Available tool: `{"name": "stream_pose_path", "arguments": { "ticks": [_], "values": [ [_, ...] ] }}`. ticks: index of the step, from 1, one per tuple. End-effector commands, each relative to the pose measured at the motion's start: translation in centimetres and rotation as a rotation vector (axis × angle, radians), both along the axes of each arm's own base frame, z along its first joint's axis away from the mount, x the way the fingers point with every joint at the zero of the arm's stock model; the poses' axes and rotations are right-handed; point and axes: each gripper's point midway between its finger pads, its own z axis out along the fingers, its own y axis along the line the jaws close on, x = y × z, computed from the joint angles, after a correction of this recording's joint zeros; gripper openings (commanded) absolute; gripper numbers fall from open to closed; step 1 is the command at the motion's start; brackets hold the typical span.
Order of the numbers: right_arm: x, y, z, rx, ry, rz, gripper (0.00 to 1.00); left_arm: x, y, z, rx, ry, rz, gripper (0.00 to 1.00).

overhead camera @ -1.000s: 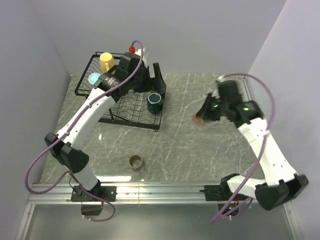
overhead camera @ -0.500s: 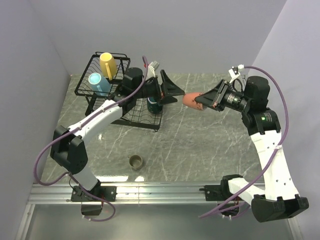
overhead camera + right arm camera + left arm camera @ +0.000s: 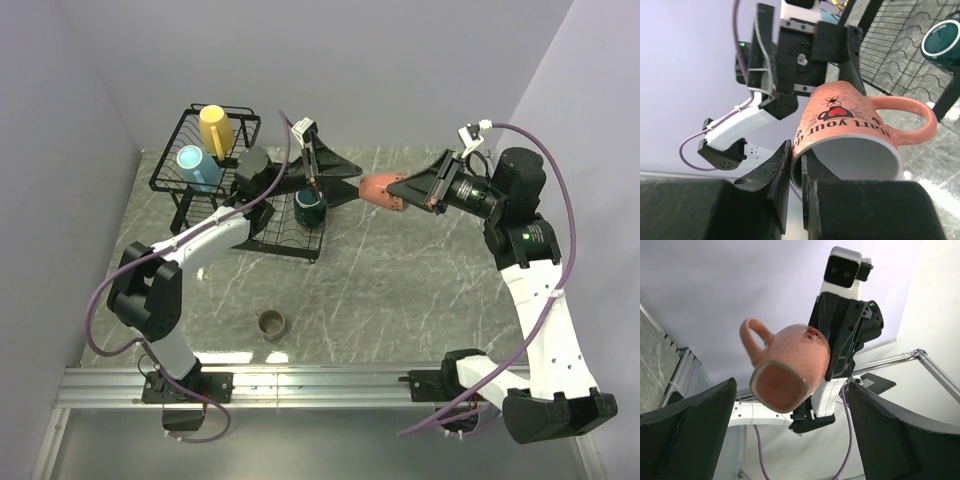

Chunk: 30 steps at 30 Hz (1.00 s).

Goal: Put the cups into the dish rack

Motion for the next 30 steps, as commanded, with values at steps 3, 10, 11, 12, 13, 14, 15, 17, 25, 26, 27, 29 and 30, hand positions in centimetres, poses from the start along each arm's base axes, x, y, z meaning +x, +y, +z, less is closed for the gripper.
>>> {"name": "stream_pose_path", "arguments": {
  "ticks": [3, 10, 11, 12, 13, 14, 15, 17, 25, 26, 27, 29, 30],
  "values": [
    [-0.2, 0.3, 3.7, 0.059, -0.149, 0.03, 0.0, -1.4, 0.2, 1.9, -0.044, -0.056, -0.073, 0.97],
    [0.1, 0.3, 3.2, 0.09, -0.142, 0.029, 0.0, -1.8, 0.3, 2.6, -0.077, -0.063, -0.09, 0.95],
    [0.1, 0.4, 3.0, 0.092, -0.138, 0.029, 0.0, -1.7, 0.3, 2.7, -0.08, -0.064, -0.096, 0.94],
    [0.2, 0.3, 2.7, 0.095, -0.137, 0.026, 0.0, -1.9, 0.2, 2.9, -0.084, -0.075, -0.105, 0.93],
    [0.2, 0.3, 2.6, 0.099, -0.139, 0.023, 0.0, -2.0, 0.3, 3.4, -0.09, -0.083, -0.11, 0.92],
    [0.4, 0.3, 2.5, 0.106, -0.139, 0.02, 0.0, -2.0, 0.2, 3.4, -0.09, -0.084, -0.114, 0.91],
    [0.3, 0.4, 2.4, 0.109, -0.14, 0.023, 0.0, -2.0, 0.1, 3.4, -0.088, -0.085, -0.12, 0.91],
    [0.5, 0.4, 2.3, 0.109, -0.138, 0.021, 0.0, -2.1, -0.2, 3.4, -0.086, -0.086, -0.132, 0.89],
    [0.5, 0.4, 1.6, 0.099, -0.133, 0.027, 0.0, -2.2, -0.9, 2.9, -0.086, -0.072, -0.148, 0.79],
    [0.5, 0.4, 1.4, 0.097, -0.129, 0.027, 0.0, -2.2, -0.9, 2.9, -0.088, -0.076, -0.15, 0.78],
    [0.5, 0.4, 1.3, 0.097, -0.129, 0.025, 0.0, -2.2, -1.0, 3.0, -0.091, -0.074, -0.15, 0.75],
    [0.5, 0.4, 1.1, 0.097, -0.126, 0.028, 0.0, -2.1, -1.0, 3.1, -0.096, -0.077, -0.152, 0.73],
    [0.5, 0.4, 0.9, 0.097, -0.117, 0.028, 0.0, -2.2, -1.1, 3.1, -0.098, -0.078, -0.154, 0.72]
  ]
}}
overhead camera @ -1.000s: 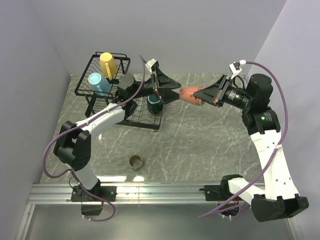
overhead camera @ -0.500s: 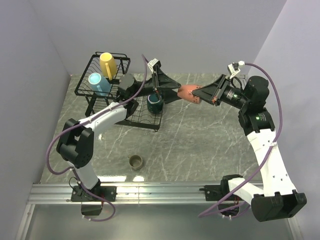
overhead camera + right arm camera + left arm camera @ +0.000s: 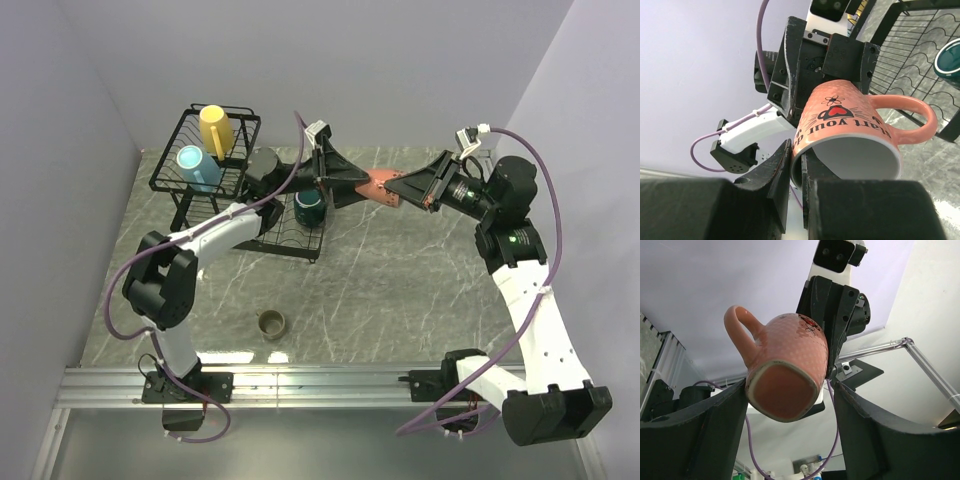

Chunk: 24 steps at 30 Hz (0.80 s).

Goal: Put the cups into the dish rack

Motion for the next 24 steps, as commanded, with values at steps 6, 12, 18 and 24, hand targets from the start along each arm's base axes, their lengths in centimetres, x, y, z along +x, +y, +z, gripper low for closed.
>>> {"name": "stream_pose_path", "arguments": {
  "ticks": [6, 12, 18, 24],
  "values": [
    [-1.2, 0.1, 0.8, -0.006, -0.077, 0.025, 0.0, -1.4, 0.0, 3.8, -0.097, -0.117, -0.031, 0.77],
    [-1.3, 0.1, 0.1, -0.018, -0.068, 0.024, 0.0, -1.4, -0.2, 3.6, -0.096, -0.111, -0.035, 0.78],
    [-1.6, 0.3, -0.1, -0.019, -0.071, 0.036, 0.0, -1.2, -0.5, 3.5, -0.093, -0.1, -0.033, 0.74],
    [-2.2, 0.7, -0.6, -0.03, -0.074, 0.059, 0.0, -0.8, -0.6, 3.7, -0.102, -0.083, -0.021, 0.68]
  ]
}}
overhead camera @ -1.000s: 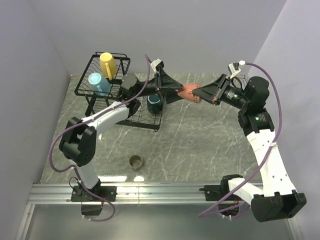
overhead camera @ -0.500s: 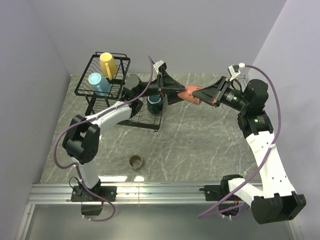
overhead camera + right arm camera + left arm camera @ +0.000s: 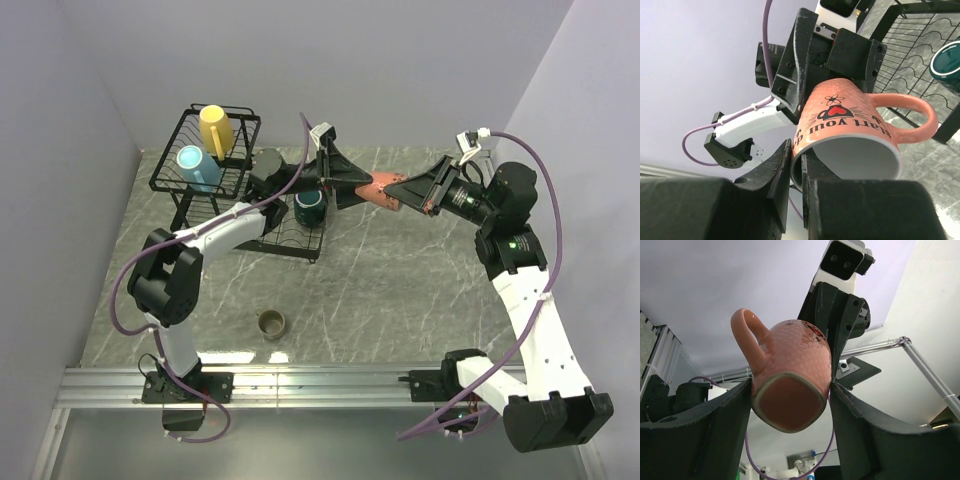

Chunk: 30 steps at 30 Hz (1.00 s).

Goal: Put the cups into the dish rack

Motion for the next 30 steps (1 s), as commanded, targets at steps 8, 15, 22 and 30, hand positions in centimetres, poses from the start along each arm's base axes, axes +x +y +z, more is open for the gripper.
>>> {"name": "stream_pose_path", "arguments": {
  "ticks": [8, 15, 22, 30],
  "values": [
    [-2.0, 0.8, -0.9, -0.014, -0.024, 0.064, 0.0, -0.9, 0.0, 4.2, -0.117, -0.101, 0.009, 0.24],
    [-2.1, 0.5, -2.0, -0.035, 0.001, 0.047, 0.2, -1.2, 0.1, 3.7, -0.099, -0.102, 0.013, 0.0],
    [-1.9, 0.1, -2.9, -0.072, 0.024, 0.003, 0.58, -1.3, 0.2, 3.5, -0.066, -0.122, 0.032, 0.0],
    [-2.1, -0.5, -3.6, -0.115, 0.03, -0.034, 0.6, -0.5, 0.3, 2.2, 0.03, -0.146, 0.076, 0.0]
  ]
}}
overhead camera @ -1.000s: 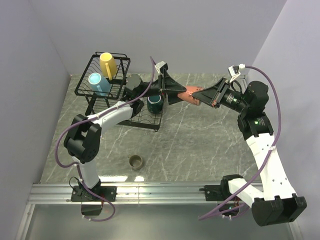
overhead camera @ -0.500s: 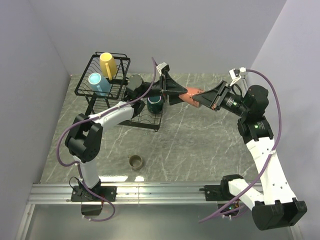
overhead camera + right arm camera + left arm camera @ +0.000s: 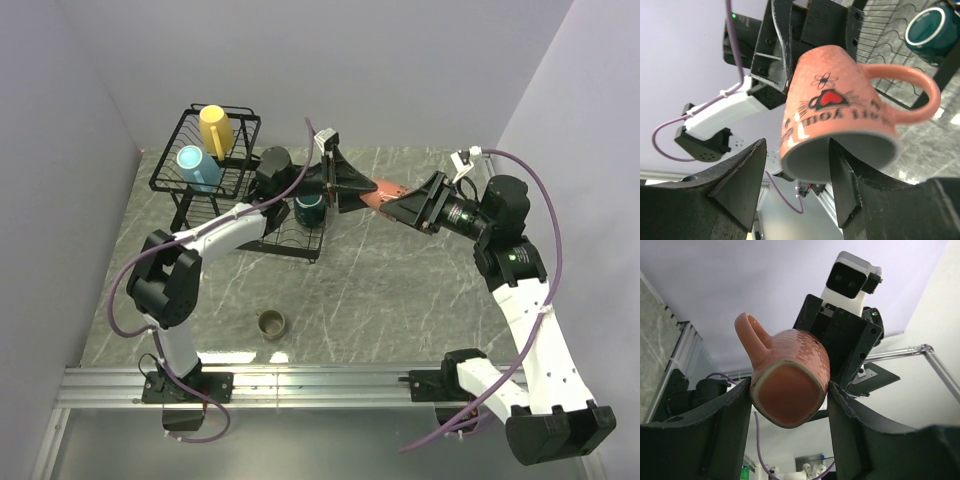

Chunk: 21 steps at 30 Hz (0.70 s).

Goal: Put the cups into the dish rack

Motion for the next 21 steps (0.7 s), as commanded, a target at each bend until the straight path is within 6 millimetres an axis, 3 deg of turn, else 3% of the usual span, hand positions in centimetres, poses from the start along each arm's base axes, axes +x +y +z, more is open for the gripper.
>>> {"name": "stream_pose_path", "arguments": {
  "ticks": [1, 16, 21],
  "values": [
    [-0.6, -0.5, 0.2, -0.047, -0.042, -0.023, 0.61, -0.7, 1.4, 4.3, -0.032, -0.156, 0.058, 0.0],
    [-1.7, -2.2, -1.3, -0.156, -0.036, -0.114, 0.63, 3.2, 5.2, -0.4, 0.258, -0.201, 0.192, 0.0],
    [-1.9, -2.3, -2.3, -0.167, -0.017, -0.117, 0.63, 5.6, 7.9, -4.9, 0.591, -0.226, 0.293, 0.0]
  ]
}}
